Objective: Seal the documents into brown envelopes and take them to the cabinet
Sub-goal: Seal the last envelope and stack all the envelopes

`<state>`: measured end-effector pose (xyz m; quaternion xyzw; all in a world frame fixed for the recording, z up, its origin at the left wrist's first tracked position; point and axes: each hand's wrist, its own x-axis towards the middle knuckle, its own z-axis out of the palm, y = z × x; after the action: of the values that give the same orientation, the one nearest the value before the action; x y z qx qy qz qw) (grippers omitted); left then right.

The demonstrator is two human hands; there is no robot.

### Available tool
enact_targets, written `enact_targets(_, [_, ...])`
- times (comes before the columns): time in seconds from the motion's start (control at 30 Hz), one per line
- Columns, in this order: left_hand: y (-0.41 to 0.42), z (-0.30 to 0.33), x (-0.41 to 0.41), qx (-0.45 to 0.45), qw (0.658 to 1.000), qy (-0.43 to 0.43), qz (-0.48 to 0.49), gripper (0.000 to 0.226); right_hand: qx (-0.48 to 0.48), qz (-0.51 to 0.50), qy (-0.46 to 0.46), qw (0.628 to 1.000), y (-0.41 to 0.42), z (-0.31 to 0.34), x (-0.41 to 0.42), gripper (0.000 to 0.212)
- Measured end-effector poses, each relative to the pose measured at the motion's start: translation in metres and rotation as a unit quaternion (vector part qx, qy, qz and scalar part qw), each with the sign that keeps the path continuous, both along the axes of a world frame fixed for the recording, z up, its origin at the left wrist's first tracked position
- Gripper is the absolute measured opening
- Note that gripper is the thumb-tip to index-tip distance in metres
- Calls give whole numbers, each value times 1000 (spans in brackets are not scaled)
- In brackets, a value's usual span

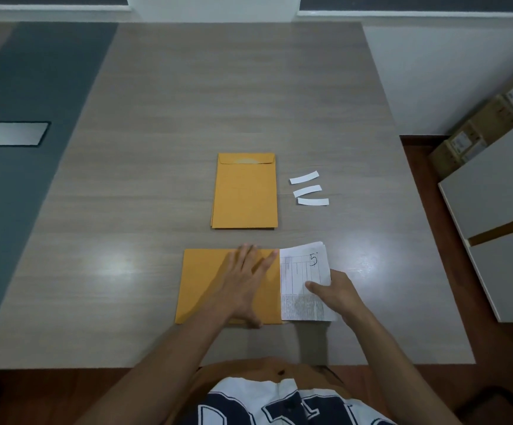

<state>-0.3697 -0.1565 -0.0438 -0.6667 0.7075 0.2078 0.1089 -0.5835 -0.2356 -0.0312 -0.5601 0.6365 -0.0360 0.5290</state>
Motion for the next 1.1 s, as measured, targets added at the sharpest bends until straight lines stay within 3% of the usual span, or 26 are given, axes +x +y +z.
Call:
enact_targets(0.2, [-8,0,2,-15,998,-10,-53,156,-6,-10,15,1000,0,0,3,30])
enact_targets(0.47, [-8,12,-10,-24,995,88,-26,147,4,38,17,999,9,7,26,39])
enact_targets(0.6, [-7,15,-3,-31,995,92,-11,146,20,12,-15,1000,-2,16,14,18])
enact_targets(0.9, [-11,29,-19,-70,989,124,-33,141,70,55,-4,996,-7,22,44,19])
enact_targets(1.1, [-10,12,-14,-66,991,108,33,136,10,57,28,998,-10,14,49,13])
